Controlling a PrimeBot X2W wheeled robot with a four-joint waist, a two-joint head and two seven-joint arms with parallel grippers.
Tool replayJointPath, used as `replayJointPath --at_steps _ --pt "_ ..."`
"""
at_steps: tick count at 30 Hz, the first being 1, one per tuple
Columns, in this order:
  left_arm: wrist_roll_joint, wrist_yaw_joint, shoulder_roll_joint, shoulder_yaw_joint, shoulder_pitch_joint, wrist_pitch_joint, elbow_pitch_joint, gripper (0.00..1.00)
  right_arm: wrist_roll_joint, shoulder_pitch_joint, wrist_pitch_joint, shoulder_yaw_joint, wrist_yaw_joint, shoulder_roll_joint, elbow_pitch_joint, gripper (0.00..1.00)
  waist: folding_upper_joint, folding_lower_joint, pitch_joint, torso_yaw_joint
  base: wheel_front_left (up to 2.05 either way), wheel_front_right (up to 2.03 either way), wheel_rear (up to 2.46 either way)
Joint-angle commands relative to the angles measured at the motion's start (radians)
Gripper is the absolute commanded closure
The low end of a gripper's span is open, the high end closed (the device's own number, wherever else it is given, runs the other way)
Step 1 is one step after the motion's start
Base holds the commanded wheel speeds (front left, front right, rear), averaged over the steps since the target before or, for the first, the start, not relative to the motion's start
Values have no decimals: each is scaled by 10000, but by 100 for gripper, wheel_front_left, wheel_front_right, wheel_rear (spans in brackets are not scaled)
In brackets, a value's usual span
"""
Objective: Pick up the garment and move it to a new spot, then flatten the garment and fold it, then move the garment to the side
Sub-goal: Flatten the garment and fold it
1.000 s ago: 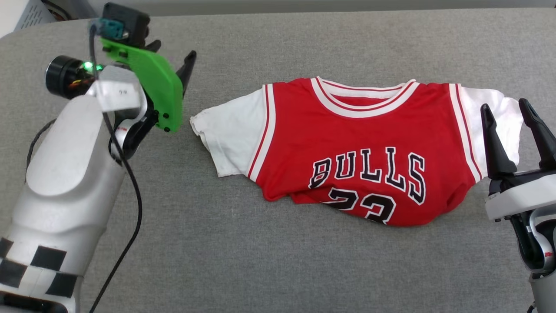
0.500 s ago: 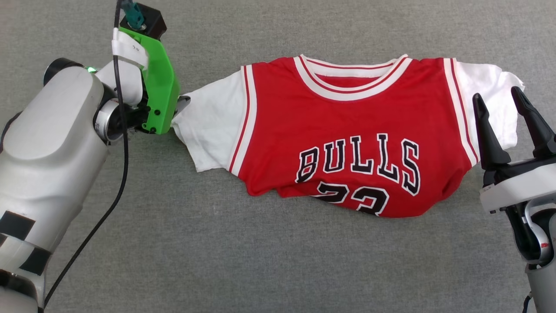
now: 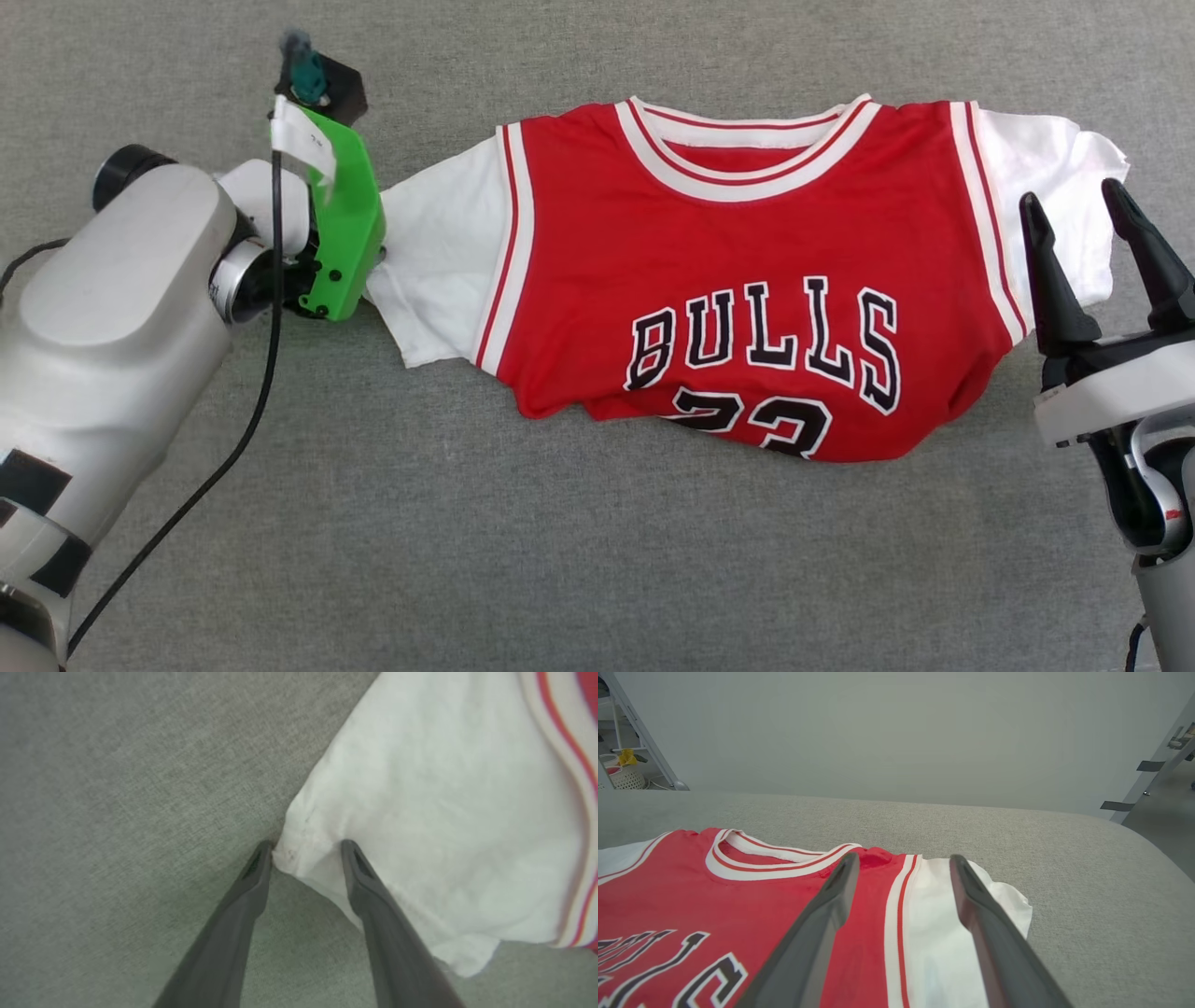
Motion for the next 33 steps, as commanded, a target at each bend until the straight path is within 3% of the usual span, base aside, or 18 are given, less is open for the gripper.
replayJointPath --at_steps 1,10,16,22,25,29,33 --pt "-86 -28 -125 -394 385 -151 179 100 56 -224 -36 -1 63 -85 43 0 0 -1 -78 74 0 0 0" --pt "-151 -28 357 -560 186 -3196 22 100 178 -424 248 -316 63 -898 153 0 0 -1 -890 554 0 0 0" --pt "-352 -28 977 -406 418 -4453 -351 100 443 -836 1351 -546 63 -1879 36 0 0 -1 -1183 935 0 0 0" --pt "-354 63 1398 -213 510 -4972 -755 100 1305 -1625 3648 30 63 -3143 120 0 0 -1 -1134 1227 0 0 0" --pt "-355 208 1492 -113 511 -5131 -1052 100 1707 -2097 5472 497 63 -3685 348 0 0 -1 -1015 1348 0 0 0" --pt "-245 396 1557 -70 439 -5253 -1438 100 2635 -2948 7830 1219 63 -4037 773 0 0 -1 -751 1501 0 0 0" --pt "-106 573 1507 -57 313 -5351 -1844 100 2801 -3931 9287 1863 63 -4156 1446 0 0 -1 -384 1660 0 0 0"
